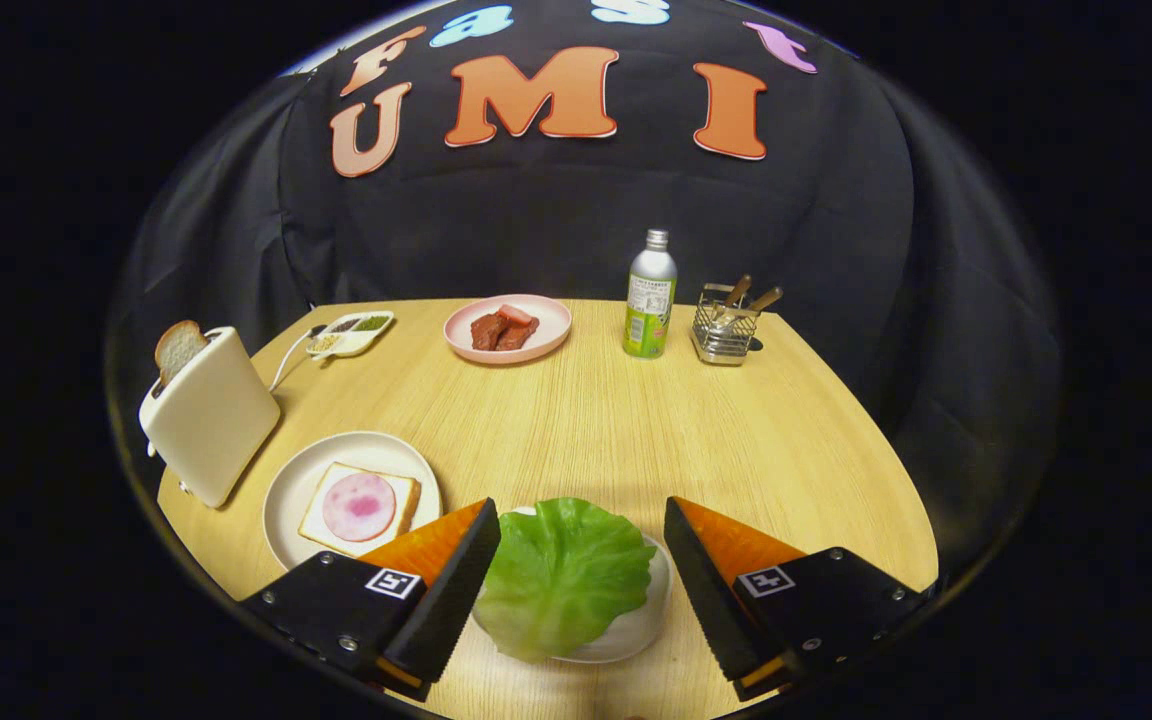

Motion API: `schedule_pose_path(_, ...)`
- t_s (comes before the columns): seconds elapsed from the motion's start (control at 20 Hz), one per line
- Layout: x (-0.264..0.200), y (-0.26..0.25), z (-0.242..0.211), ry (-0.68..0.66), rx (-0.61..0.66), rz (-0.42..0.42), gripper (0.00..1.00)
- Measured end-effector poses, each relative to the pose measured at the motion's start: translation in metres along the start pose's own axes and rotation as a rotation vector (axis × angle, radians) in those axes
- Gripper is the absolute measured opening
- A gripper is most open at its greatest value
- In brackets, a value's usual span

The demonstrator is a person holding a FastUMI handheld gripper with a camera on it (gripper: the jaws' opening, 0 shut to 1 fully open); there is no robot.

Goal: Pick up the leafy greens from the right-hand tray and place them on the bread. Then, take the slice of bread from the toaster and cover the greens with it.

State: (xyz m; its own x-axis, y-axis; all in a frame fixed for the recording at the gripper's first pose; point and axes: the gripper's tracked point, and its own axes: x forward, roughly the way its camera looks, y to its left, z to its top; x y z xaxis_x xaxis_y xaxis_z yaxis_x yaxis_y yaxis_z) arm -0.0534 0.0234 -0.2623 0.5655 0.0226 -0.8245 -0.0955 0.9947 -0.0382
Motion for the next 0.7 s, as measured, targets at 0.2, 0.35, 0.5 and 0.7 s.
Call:
schedule_pose_path(0.2,0.012,0.01,-0.026,0.113,0.011,0.033,0.99)
schedule_pose_path(0.35,0.023,0.014,-0.045,0.187,0.049,0.053,0.99)
schedule_pose_path(0.5,0.031,0.009,-0.06,0.243,0.061,0.033,0.97)
schedule_pose_path(0.7,0.039,0.008,-0.075,0.312,0.073,0.022,0.92)
